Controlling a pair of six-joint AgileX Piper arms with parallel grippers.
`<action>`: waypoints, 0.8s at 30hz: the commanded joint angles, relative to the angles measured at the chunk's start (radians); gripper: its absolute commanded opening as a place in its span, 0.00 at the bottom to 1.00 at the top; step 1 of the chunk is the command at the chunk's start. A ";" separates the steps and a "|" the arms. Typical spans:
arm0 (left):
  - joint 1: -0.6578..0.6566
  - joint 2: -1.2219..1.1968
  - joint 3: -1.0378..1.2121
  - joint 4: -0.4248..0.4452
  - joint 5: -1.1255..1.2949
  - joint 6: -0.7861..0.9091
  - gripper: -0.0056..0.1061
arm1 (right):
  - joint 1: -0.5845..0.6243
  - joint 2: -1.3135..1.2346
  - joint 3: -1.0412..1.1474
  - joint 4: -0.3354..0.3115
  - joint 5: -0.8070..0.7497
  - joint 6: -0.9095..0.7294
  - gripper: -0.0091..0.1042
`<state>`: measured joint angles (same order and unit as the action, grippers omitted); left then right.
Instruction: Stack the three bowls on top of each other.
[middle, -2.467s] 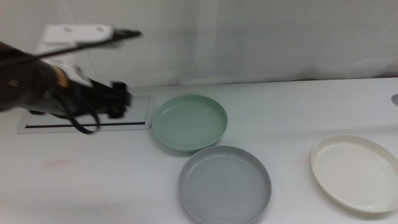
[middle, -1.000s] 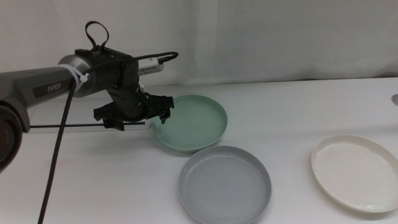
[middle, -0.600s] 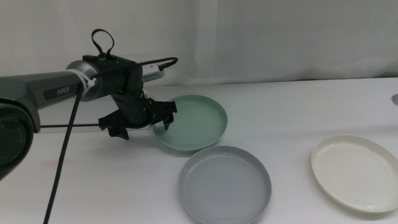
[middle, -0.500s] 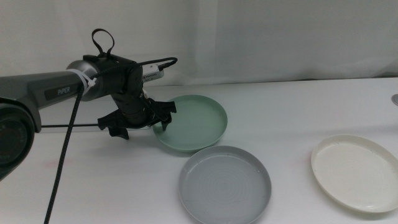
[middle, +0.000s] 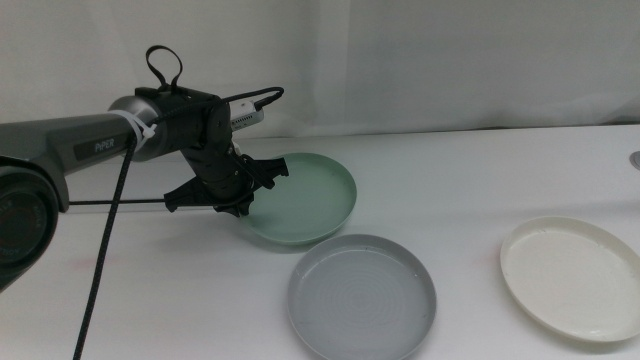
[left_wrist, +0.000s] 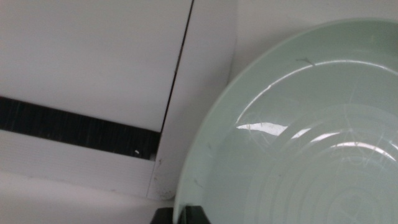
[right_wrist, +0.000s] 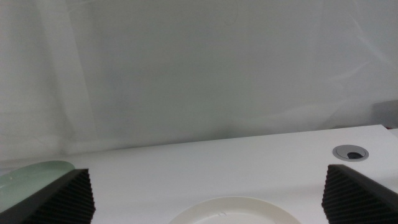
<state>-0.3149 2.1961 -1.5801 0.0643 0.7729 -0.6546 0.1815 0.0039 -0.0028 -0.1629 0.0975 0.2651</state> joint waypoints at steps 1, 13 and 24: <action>0.011 0.028 0.016 0.017 0.056 0.017 0.03 | -0.002 -0.035 0.039 -0.002 -0.001 -0.003 0.98; 0.026 -0.138 0.016 0.024 -0.060 0.081 0.03 | -0.002 -0.035 0.039 -0.002 -0.001 -0.003 0.98; 0.026 -0.344 0.016 -0.044 -0.023 0.225 0.03 | -0.002 -0.035 0.039 -0.002 -0.001 -0.003 0.98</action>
<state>-0.2915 1.8896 -1.5640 0.0559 0.7421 -0.4611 0.1815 0.0039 -0.0028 -0.1629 0.0975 0.2674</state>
